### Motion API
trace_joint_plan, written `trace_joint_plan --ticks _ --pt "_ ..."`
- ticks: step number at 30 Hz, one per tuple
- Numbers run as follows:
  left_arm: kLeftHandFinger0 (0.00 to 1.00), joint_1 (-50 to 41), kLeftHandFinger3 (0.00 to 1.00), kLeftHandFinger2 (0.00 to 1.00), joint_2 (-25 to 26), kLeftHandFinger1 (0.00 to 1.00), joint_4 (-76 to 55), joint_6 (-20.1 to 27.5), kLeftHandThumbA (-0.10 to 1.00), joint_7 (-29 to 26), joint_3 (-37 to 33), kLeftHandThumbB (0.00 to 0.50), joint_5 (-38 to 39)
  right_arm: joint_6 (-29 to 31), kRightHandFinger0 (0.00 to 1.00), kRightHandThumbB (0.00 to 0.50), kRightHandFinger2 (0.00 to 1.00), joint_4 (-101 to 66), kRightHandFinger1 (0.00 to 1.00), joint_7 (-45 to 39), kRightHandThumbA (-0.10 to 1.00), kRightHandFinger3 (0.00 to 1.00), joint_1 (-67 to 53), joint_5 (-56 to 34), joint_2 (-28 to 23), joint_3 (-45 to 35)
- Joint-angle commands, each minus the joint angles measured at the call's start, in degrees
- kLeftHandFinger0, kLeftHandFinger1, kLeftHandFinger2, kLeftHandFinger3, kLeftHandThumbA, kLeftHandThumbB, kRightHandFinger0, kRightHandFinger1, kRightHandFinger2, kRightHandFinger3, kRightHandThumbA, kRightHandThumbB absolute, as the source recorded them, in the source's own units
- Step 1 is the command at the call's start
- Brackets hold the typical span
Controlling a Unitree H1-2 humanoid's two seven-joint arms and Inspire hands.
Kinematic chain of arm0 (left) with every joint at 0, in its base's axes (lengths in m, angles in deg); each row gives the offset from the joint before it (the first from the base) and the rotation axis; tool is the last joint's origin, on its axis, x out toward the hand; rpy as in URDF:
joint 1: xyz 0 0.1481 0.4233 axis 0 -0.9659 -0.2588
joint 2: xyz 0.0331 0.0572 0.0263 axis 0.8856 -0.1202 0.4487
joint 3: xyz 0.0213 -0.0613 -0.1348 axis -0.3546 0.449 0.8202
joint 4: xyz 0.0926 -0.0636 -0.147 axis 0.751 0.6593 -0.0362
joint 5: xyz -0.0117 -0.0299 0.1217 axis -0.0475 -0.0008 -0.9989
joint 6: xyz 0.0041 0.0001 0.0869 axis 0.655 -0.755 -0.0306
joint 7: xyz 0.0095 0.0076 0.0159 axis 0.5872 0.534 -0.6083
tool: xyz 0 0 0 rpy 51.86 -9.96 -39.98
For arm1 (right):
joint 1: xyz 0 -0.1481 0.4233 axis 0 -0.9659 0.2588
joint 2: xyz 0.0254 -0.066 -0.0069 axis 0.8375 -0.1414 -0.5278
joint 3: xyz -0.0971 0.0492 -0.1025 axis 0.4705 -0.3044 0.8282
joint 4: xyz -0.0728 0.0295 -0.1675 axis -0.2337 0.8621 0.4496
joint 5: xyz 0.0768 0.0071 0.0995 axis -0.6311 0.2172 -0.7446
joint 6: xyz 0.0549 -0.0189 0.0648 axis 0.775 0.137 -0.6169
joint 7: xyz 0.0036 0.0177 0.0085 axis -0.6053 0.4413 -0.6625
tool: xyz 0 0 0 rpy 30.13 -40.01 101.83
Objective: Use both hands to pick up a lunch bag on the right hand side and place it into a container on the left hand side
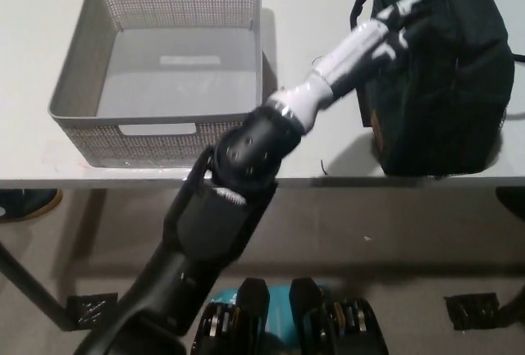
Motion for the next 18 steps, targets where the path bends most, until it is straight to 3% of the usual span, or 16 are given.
trace_joint_plan --ticks 1,4,7,11,18 --pt "1.0 7.1 1.0 1.0 -1.4 1.0 6.9 6.1 1.0 -6.7 2.8 0.314 -2.0 -3.8 1.0 0.132 1.0 5.0 1.0 -1.4 1.0 1.0 5.8 -5.4 -2.7 -1.3" --pt "1.0 9.7 1.0 1.0 -2.4 1.0 12.5 7.6 1.0 -8.1 4.6 0.304 -0.9 -4.6 1.0 0.129 1.0 7.6 1.0 -1.5 1.0 1.0 8.5 -5.3 -3.8 -1.3" --pt "1.0 10.9 1.0 1.0 -3.1 1.0 17.0 8.7 1.0 -9.0 5.9 0.292 -0.4 -4.3 1.0 0.187 1.0 11.6 1.0 -2.5 1.0 1.0 11.6 -5.5 -4.9 -0.9" --pt "1.0 12.1 1.0 1.0 -3.7 1.0 21.3 9.8 1.0 -9.8 6.5 0.303 -0.8 -4.6 1.0 0.219 1.0 15.5 1.0 -3.2 1.0 1.0 14.8 -5.5 -5.9 -0.6" --pt "1.0 12.9 1.0 1.0 -5.0 1.0 26.5 10.0 1.0 -10.8 7.0 0.306 -0.7 -3.2 1.0 0.212 1.0 21.4 1.0 -5.6 1.0 1.0 19.0 -6.8 -6.1 0.0"
